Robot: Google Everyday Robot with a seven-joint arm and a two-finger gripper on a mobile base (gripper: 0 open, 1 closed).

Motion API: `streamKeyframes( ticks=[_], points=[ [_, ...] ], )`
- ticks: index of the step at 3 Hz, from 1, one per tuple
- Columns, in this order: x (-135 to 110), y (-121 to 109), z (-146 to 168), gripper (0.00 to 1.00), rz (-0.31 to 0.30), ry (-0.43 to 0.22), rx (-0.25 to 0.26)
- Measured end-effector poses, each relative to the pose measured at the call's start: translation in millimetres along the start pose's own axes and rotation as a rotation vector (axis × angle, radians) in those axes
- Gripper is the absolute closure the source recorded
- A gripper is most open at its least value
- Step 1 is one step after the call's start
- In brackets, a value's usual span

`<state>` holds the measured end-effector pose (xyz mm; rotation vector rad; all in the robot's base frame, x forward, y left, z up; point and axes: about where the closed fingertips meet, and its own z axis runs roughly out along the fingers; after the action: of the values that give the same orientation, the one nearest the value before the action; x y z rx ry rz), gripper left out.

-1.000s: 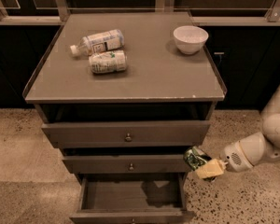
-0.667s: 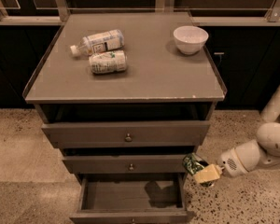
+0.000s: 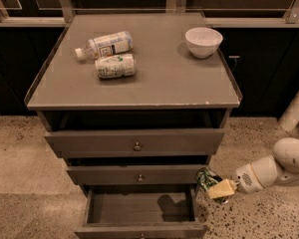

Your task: Place green can into bottom drawer

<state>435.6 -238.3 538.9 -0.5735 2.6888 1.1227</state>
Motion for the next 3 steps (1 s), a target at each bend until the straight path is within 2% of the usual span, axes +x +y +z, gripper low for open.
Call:
streamKeyframes(
  ticks=[1,2,3],
  points=[
    [3,-27,33,1.00,0.058,0.006,-0.051],
    [10,-55,80,1.00,0.118,0.032,-0.125],
    [18,-75,126,1.00,0.169,0.082,-0.196]
  ],
)
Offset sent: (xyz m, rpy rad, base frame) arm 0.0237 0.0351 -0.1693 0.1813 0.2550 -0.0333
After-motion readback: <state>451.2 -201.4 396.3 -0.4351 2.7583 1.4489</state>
